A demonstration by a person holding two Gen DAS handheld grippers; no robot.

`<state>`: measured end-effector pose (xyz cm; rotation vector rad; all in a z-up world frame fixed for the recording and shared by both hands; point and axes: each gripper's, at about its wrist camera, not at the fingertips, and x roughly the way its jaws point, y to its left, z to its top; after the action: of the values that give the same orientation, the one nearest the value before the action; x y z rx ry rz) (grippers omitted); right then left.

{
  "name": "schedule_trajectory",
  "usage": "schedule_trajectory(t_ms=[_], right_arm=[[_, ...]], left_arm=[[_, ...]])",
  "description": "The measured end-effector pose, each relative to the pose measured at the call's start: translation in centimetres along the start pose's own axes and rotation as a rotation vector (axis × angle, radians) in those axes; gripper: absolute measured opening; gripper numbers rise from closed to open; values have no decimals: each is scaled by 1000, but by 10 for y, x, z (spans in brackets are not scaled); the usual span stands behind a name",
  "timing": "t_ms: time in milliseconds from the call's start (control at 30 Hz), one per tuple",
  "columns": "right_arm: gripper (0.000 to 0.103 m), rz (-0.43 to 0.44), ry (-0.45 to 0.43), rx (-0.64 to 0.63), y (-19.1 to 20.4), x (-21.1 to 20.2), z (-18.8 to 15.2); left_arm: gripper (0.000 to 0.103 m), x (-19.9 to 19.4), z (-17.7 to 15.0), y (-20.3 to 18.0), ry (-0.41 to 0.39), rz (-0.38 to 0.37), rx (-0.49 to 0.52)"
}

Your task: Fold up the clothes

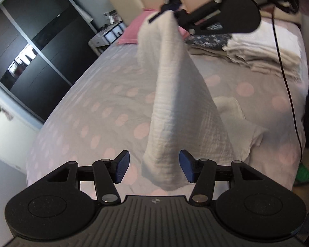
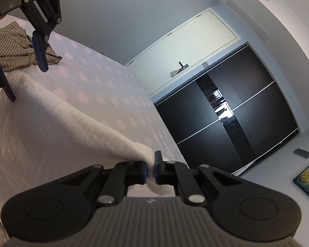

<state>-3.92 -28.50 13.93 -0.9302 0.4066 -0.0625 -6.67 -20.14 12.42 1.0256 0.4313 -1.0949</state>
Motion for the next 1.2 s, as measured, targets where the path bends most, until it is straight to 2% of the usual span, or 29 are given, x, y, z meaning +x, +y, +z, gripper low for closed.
schedule_trajectory(t_ms=[133, 200, 267, 367, 667, 833, 1000, 1100, 1200], right_arm=[[7, -4, -1, -3, 2, -8, -2], [7, -6, 0, -5, 2, -12, -3], [7, -7, 2, -11, 2, -16, -4], [7, -19, 7, -24, 1, -19, -6], [7, -139, 19, -2, -19, 1, 10], [7, -264, 29, 73, -44, 28, 26], [7, -372, -8, 163, -68, 39, 36], [7, -414, -43, 204, -78, 33, 39], [7, -377, -41, 199, -74, 21, 33]], left_arm=[[52, 13, 10, -8, 35, -67, 39], [48, 19, 11, -12, 53, -96, 41], [22, 21, 12, -13, 73, -102, 15], [9, 19, 16, 0, 82, -99, -57], [6, 4, 45, 41, 105, 114, -156], [5, -1, 67, 81, 46, 227, -254], [5, -17, 87, 111, -38, 327, -287], [5, -36, 93, 123, -101, 345, -299], [5, -46, 89, 117, -123, 338, -246]])
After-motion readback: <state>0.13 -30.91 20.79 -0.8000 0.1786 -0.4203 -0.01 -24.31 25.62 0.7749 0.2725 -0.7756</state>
